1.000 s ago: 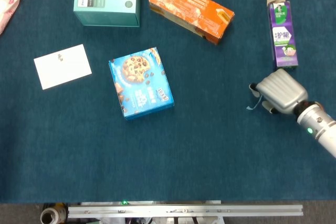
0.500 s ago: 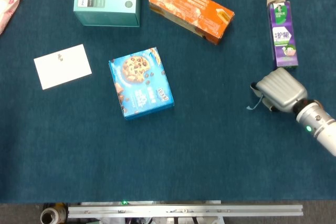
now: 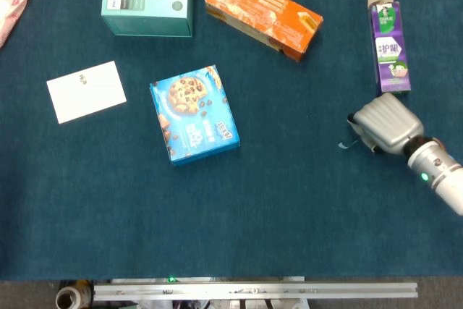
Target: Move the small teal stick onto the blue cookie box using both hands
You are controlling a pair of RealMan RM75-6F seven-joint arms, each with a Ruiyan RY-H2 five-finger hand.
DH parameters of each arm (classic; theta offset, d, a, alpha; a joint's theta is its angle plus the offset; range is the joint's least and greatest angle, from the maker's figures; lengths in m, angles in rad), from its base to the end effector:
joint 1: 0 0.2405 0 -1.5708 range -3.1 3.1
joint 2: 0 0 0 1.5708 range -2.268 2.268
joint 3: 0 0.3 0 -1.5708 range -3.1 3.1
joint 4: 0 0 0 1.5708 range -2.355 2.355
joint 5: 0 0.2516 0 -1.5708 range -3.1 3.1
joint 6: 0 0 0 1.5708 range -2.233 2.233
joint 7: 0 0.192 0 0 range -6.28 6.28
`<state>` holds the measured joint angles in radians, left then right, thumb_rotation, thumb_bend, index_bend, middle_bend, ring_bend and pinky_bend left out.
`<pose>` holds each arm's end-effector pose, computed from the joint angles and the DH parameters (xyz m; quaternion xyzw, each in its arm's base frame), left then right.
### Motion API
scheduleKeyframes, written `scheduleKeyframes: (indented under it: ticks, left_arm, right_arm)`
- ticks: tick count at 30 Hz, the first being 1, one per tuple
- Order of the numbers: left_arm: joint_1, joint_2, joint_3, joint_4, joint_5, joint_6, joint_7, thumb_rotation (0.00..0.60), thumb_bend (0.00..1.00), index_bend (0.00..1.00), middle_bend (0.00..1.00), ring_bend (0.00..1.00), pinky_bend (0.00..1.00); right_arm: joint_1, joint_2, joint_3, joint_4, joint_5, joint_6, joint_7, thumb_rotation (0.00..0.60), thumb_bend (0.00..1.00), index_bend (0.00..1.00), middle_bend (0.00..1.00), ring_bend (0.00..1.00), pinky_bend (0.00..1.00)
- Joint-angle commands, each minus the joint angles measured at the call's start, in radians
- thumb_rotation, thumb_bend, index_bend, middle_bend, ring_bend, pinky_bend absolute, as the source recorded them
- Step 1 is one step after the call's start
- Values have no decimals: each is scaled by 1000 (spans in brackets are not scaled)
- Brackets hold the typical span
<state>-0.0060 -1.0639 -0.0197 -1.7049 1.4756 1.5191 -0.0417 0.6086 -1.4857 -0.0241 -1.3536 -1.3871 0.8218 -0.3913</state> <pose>-0.3715 0.1982 0.1526 -0.5543 -0.4370 -0.3856 0.5942 -0.2850 -0.3563 -0.0946 0.8591 -0.2751 0.1987 0.3832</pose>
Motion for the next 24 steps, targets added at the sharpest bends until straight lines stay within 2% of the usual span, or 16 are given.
scheduleKeyframes:
  ticks: [1, 7, 13, 18, 24]
  left_arm:
    - [1, 1, 0, 1, 0, 1, -1, 600, 340, 135, 154, 137, 83]
    - [4, 5, -1, 2, 1, 7, -5, 600, 339, 135, 155, 137, 83]
    - [7, 17, 2, -9, 14, 15, -5, 600, 340, 135, 155, 137, 83]
    - [12, 26, 10, -24, 29, 22, -8, 600, 340, 135, 154, 137, 83]
    - [16, 32, 19, -35, 48, 28, -4, 600, 340, 135, 155, 137, 83]
  right_arm:
    - [0, 2, 1, -5, 0, 4, 0, 600, 378, 610, 1000, 1000, 1000]
    - [3, 26, 21, -49, -19, 48, 24, 600, 378, 628, 1000, 1000, 1000]
    - [41, 54, 77, -111, -40, 83, 1, 600, 379, 632, 1000, 1000, 1000]
    - [90, 62, 129, -165, -23, 75, -75, 600, 379, 632, 1000, 1000, 1000]
    - [159, 23, 171, -190, 51, 33, -225, 600, 379, 632, 1000, 1000, 1000]
